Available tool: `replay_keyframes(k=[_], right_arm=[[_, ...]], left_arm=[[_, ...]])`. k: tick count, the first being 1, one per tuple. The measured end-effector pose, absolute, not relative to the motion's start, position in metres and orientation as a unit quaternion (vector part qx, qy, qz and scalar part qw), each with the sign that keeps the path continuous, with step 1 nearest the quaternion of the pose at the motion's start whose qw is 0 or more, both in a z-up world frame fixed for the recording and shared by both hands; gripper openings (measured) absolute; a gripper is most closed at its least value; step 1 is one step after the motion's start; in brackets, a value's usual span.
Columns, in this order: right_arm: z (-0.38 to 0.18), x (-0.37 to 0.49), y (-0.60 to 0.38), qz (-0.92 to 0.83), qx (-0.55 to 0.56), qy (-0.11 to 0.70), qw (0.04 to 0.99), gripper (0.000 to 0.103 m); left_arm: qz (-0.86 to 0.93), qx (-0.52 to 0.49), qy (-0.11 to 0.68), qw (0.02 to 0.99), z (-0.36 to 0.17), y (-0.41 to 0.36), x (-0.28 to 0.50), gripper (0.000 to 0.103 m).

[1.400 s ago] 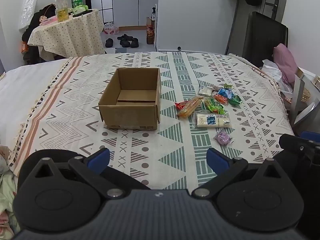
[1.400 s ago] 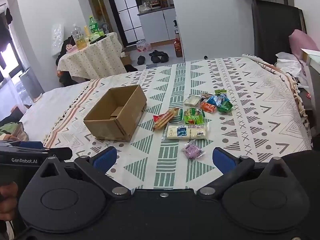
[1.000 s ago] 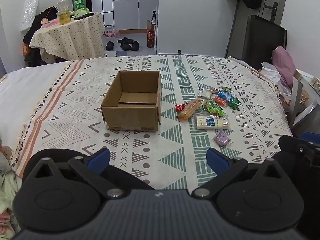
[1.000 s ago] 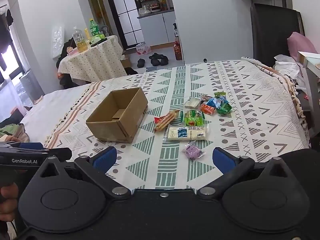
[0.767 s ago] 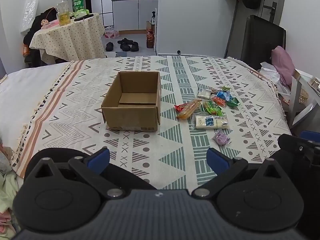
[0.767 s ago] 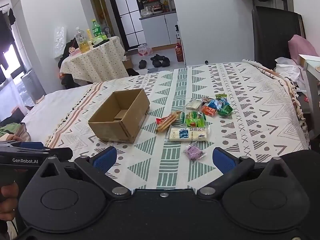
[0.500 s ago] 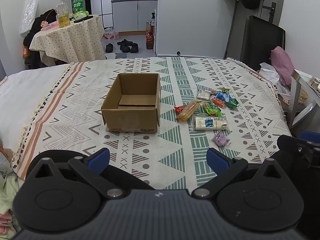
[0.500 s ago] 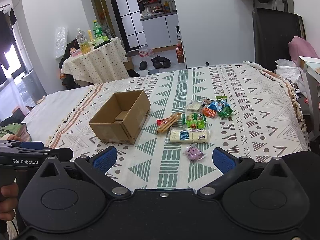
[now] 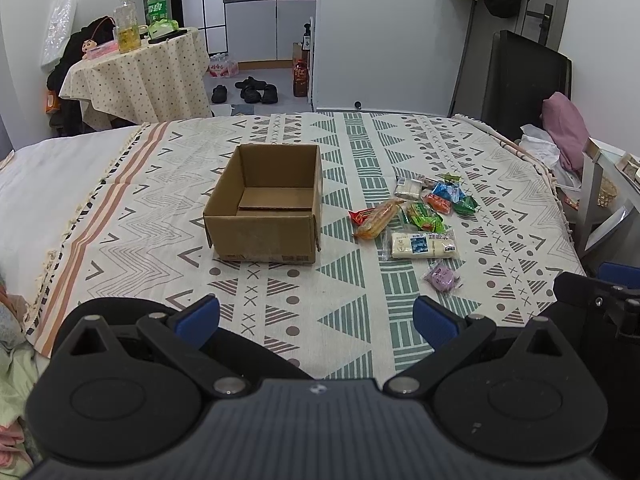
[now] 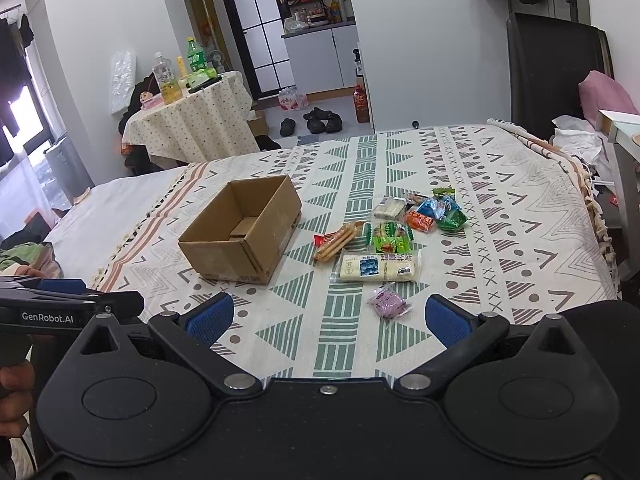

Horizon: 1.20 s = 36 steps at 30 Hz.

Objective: Organize snacks

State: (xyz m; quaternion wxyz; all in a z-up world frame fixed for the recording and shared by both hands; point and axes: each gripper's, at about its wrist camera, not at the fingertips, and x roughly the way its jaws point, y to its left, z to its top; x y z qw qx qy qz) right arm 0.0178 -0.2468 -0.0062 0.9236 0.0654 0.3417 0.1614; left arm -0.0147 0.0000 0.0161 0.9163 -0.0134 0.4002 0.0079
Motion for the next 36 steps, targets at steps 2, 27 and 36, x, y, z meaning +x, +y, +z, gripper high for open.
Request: replay_keyframes(k=[2, 27, 36], right_arm=[[-0.0061, 0.0178, -0.2470, 0.162, 0.065, 0.342, 0.924, 0.103], [-0.0058, 0.0162, -0.2460, 0.162, 0.064, 0.341, 0.924, 0.103], [-0.0072, 0.0162, -0.2455, 0.164, 0.063, 0.342, 0.923, 0.103]], left_arm=[[0.009, -0.014, 0.400, 0.916, 0.0161, 0.0002, -0.0151, 0.102], [0.008, -0.014, 0.399, 0.917, 0.0152, 0.0010, -0.0162, 0.102], [0.008, -0.014, 0.400, 0.916, 0.0151, 0.0008, -0.0160, 0.102]])
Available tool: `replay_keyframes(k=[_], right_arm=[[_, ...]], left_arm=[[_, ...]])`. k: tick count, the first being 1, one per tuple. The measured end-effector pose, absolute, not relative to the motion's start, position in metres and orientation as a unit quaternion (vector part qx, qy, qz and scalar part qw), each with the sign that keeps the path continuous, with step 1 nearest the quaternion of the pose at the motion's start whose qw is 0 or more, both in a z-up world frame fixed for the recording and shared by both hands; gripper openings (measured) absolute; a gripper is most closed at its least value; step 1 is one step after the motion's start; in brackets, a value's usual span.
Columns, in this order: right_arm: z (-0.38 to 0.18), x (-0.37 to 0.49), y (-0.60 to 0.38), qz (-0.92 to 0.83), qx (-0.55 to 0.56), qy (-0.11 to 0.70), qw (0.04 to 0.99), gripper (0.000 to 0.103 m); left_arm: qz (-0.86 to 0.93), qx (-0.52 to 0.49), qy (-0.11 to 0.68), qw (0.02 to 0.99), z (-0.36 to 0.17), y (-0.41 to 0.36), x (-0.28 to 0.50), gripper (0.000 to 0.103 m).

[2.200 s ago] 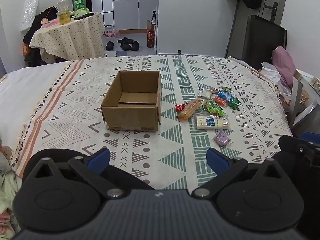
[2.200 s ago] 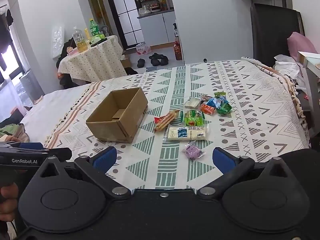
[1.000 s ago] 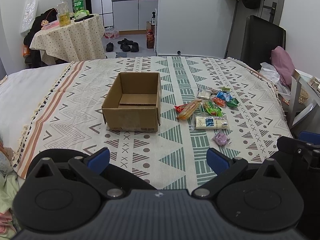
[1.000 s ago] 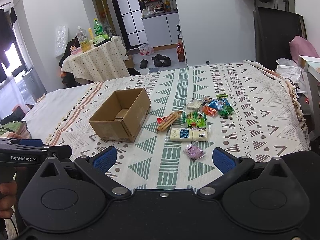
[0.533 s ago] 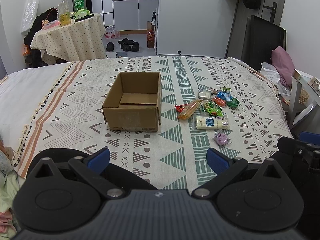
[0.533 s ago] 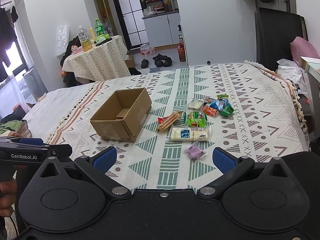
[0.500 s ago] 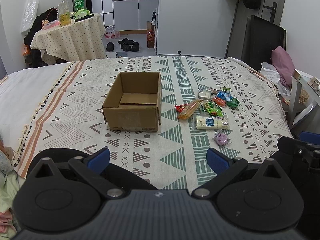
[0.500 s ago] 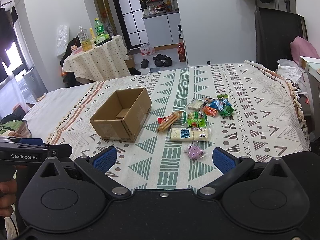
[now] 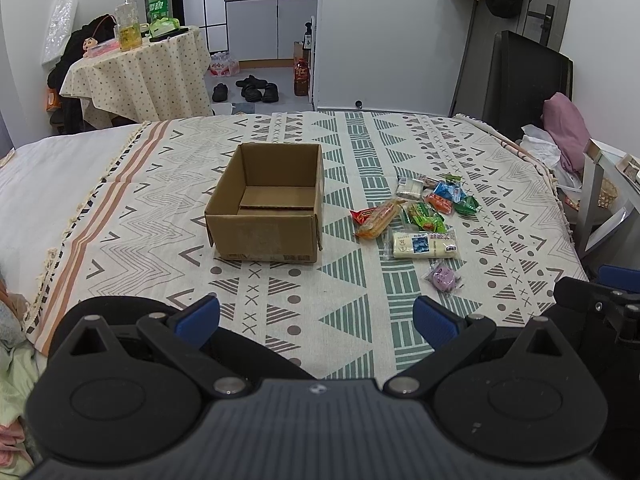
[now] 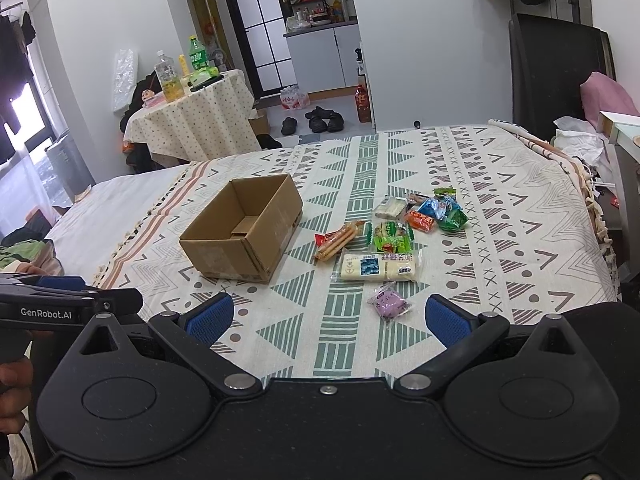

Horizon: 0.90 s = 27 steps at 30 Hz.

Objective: Organize snacks

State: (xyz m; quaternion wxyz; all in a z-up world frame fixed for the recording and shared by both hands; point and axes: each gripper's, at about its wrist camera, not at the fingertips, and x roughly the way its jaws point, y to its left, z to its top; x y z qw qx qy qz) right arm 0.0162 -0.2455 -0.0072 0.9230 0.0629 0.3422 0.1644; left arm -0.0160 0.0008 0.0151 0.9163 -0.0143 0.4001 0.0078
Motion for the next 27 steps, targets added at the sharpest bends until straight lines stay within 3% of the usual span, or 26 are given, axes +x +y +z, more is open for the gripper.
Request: replay_keyframes(k=[27], right_arm=[[-0.043, 0.067, -0.269, 0.164, 0.087, 0.375, 0.908, 0.103]], left_arm=[[-0.010, -0.018, 0.413, 0.911, -0.013, -0.019, 0.047, 0.100]])
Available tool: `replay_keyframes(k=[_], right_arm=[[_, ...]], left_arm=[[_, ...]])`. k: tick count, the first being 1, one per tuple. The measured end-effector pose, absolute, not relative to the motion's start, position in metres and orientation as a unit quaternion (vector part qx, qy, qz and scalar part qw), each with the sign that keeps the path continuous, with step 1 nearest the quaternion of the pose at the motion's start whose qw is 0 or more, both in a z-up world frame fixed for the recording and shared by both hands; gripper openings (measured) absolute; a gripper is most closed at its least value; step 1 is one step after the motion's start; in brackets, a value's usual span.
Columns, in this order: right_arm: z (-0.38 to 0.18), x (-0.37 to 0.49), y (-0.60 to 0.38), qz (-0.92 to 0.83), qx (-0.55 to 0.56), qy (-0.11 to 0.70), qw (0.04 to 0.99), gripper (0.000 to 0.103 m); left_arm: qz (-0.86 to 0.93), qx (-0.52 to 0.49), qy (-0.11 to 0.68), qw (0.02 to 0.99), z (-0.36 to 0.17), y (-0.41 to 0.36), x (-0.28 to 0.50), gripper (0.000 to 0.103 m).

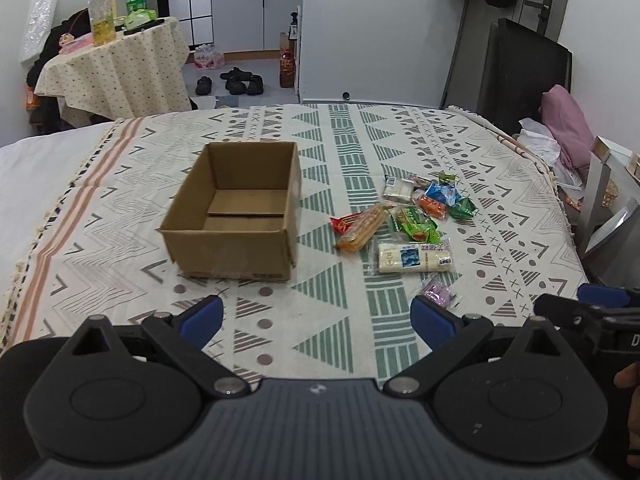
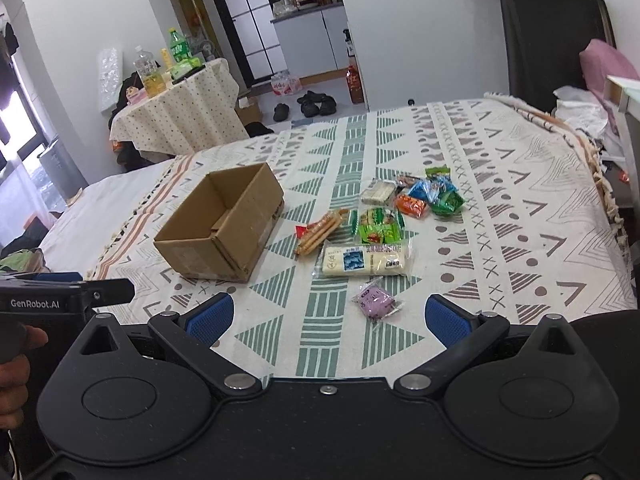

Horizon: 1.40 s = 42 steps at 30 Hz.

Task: Organize snacks
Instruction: 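Grasp the purple pastry bag with the right gripper while the left gripper approaches the cream cake bar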

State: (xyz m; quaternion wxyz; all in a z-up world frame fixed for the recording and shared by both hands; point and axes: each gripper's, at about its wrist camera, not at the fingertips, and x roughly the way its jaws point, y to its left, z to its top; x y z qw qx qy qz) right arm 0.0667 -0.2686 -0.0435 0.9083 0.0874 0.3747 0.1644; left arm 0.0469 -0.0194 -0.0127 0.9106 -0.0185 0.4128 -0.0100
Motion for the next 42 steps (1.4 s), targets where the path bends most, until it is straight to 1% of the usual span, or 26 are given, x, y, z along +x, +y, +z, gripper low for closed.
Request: replay_keyframes(k=[3, 5, 6, 10, 17, 19, 25, 31, 36, 42], right_arm=[[-0.051, 0.076, -0.271, 0.168, 0.093, 0.382, 0.904, 0.101], [-0.056, 0.081, -0.271, 0.172, 0.094, 0.387, 0.901, 0.096], [-0.059, 0.085, -0.271, 0.173, 0.095, 0.392, 0.899, 0.095], [-0.073, 0.099, -0.272, 0.176, 0.104, 0.407, 0.890, 0.089], [-0.097, 0.124, -0.275, 0.179, 0.120, 0.430, 0.877, 0.085], [-0.104, 0.131, -0.276, 0.179, 0.125, 0.434, 0.874, 0.084], [-0.127, 0.152, -0.276, 0.174, 0.137, 0.453, 0.864, 0.076], [-0.150, 0.170, -0.274, 0.171, 0.147, 0.478, 0.849, 0.070], [-0.162, 0.181, -0.271, 0.166, 0.144, 0.493, 0.842, 0.069], [-0.177, 0.196, -0.268, 0.154, 0.147, 0.511, 0.833, 0.069]], left_arm=[[-0.014, -0.024, 0.417, 0.909, -0.019, -0.023, 0.056, 0.100], [-0.016, -0.026, 0.420, 0.907, -0.024, -0.026, 0.062, 0.099], [-0.016, -0.026, 0.423, 0.905, -0.027, -0.027, 0.065, 0.096], [-0.017, -0.029, 0.435, 0.900, -0.039, -0.031, 0.078, 0.091], [-0.014, -0.039, 0.453, 0.891, -0.058, -0.038, 0.101, 0.082], [-0.013, -0.040, 0.459, 0.887, -0.064, -0.040, 0.108, 0.076], [-0.013, -0.045, 0.482, 0.875, -0.086, -0.045, 0.127, 0.068], [-0.012, -0.043, 0.495, 0.868, -0.102, -0.051, 0.144, 0.065], [-0.010, -0.046, 0.503, 0.863, -0.114, -0.056, 0.157, 0.063], [-0.009, -0.046, 0.512, 0.858, -0.127, -0.061, 0.172, 0.063]])
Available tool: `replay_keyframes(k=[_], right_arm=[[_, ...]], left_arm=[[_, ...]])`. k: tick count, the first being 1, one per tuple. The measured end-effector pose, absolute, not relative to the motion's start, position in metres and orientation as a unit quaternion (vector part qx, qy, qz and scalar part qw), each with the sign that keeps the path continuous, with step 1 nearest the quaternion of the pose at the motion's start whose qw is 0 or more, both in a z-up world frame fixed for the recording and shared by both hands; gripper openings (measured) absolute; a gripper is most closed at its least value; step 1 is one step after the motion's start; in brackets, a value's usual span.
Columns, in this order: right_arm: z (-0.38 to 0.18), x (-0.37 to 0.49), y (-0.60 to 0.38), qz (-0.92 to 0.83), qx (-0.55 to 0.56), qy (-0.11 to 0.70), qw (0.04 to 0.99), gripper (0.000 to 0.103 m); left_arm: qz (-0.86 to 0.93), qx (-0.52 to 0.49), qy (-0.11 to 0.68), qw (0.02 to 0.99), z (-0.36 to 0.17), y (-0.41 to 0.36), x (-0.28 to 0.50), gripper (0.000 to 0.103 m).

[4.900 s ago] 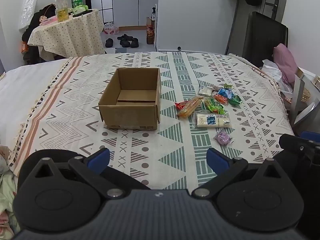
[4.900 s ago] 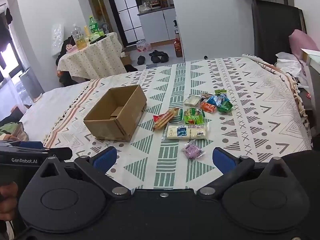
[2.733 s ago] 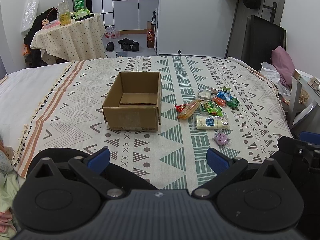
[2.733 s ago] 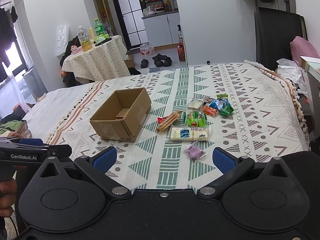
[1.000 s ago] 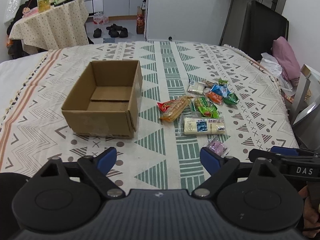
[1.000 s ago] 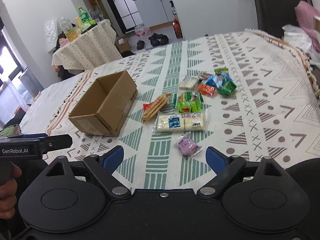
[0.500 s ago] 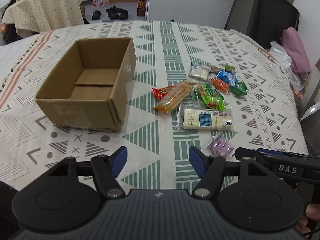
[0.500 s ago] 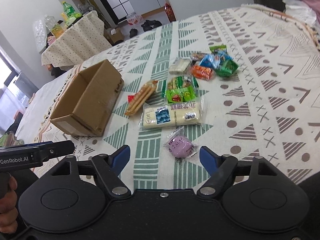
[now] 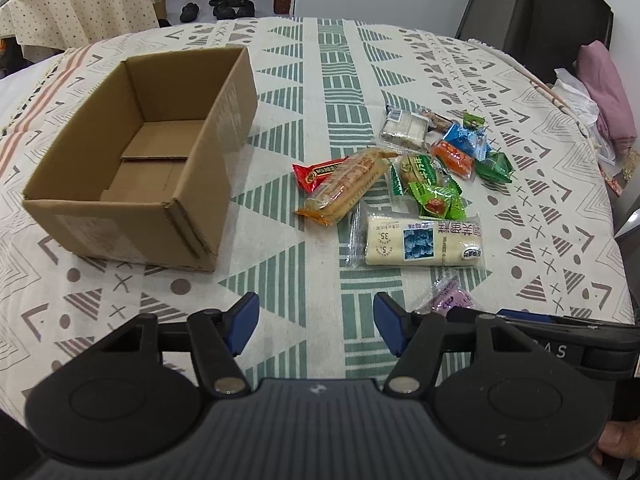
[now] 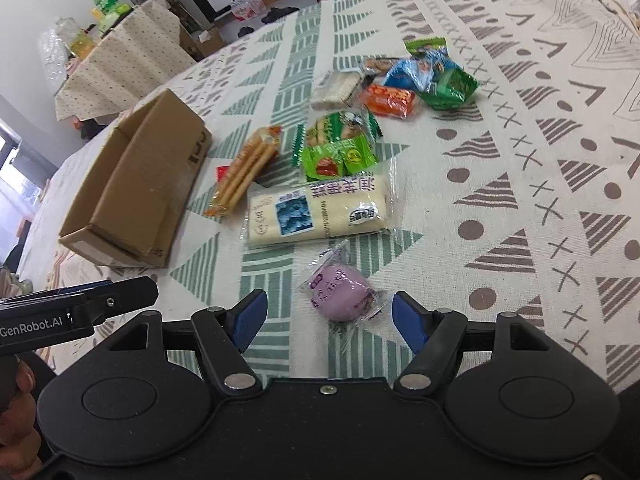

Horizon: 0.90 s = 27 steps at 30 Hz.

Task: Organize snacks
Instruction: 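Grasp the purple pastry bag with the right gripper while the left gripper approaches the cream cake bar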

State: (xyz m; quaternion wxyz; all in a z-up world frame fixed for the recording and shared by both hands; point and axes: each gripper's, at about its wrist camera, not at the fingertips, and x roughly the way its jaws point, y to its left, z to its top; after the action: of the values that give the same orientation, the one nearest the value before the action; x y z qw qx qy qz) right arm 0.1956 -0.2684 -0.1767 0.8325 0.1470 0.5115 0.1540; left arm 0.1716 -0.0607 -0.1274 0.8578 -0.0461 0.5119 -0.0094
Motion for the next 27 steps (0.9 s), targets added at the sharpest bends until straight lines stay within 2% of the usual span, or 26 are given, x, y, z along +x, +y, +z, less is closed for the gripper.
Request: replay_keyframes(k=[7, 9, 11, 14, 27], right_arm=[[-0.195, 0.213, -0.262, 0.143, 0.153, 0.540, 0.815, 0.069], [-0.200, 0.218, -0.260, 0.145, 0.155, 0.546, 0.810, 0.062], [-0.204, 0.220, -0.259, 0.145, 0.153, 0.548, 0.810, 0.042], [-0.205, 0.220, -0.263, 0.147, 0.163, 0.544, 0.810, 0.036], [-0.199, 0.220, -0.306, 0.086, 0.240, 0.499, 0.829, 0.026]], left_arm=[[-0.015, -0.046, 0.518, 0.854, -0.138, -0.068, 0.189, 0.062], [-0.017, -0.044, 0.519, 0.854, -0.140, -0.071, 0.193, 0.062], [-0.019, -0.042, 0.521, 0.852, -0.142, -0.074, 0.198, 0.062], [-0.026, -0.034, 0.523, 0.851, -0.146, -0.081, 0.203, 0.063], [-0.050, 0.024, 0.523, 0.851, -0.154, -0.120, 0.226, 0.065]])
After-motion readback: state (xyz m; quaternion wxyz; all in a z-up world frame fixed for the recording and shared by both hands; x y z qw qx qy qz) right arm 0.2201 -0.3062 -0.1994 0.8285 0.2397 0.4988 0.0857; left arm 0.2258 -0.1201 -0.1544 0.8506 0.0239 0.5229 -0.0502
